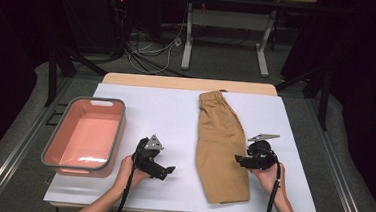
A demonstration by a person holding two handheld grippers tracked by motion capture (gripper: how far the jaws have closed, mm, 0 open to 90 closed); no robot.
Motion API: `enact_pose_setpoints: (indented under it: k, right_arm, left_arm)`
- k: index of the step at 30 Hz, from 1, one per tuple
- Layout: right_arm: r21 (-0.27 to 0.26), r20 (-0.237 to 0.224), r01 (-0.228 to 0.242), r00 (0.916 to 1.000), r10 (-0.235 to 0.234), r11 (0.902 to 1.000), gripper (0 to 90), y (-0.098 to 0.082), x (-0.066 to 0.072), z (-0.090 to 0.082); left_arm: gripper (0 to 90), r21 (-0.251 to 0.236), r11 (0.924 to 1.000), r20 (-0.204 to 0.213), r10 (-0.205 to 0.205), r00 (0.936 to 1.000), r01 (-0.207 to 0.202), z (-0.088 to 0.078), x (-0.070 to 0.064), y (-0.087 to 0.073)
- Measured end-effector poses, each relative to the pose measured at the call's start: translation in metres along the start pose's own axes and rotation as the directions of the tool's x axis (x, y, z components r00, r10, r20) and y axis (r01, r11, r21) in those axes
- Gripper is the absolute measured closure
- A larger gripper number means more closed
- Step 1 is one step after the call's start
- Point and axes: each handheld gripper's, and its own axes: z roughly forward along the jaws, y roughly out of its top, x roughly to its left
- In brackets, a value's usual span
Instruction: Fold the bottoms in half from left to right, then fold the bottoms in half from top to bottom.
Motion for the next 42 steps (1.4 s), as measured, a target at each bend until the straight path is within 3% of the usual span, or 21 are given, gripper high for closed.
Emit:
enact_pose_setpoints:
  k: [2,7,8,10,27,42]
  right_arm:
    - [0.009,-0.003,-0.014,0.9999,0.014,0.9999,36.0,-0.002,-0.001,0.000]
    - [-0.007,-0.024,0.003,0.9997,-0.003,1.0000,28.6,-0.006,0.002,-0.003]
    - [-0.008,-0.022,0.005,0.9997,-0.005,1.0000,27.5,-0.007,0.004,-0.003]
    - [-0.004,-0.027,0.013,0.9995,-0.013,0.9999,25.5,-0.008,0.007,-0.004]
    - [-0.034,-0.025,0.008,0.9996,-0.009,0.9994,21.7,-0.016,0.004,-0.007]
    - [-0.058,-0.023,0.020,0.9995,-0.021,0.9981,14.3,-0.010,0.001,0.001]
  left_arm:
    - [0.0,0.000,1.0000,0.002,0.004,1.0000,-0.004,0.000,-0.001,0.000]
    - [0.0,-0.007,0.9999,0.016,-0.007,0.9998,0.007,0.001,-0.003,0.000]
    - [0.0,-0.011,0.9996,0.021,-0.025,0.9995,0.025,0.002,-0.005,0.000]
    - [0.0,-0.008,1.0000,0.024,-0.002,0.9997,0.002,0.001,-0.005,0.000]
    - [0.0,-0.020,0.9997,0.054,0.016,0.9984,-0.015,0.010,-0.022,0.010]
    - [0.0,-0.034,0.9985,0.023,0.044,0.9988,-0.043,0.016,-0.019,0.023]
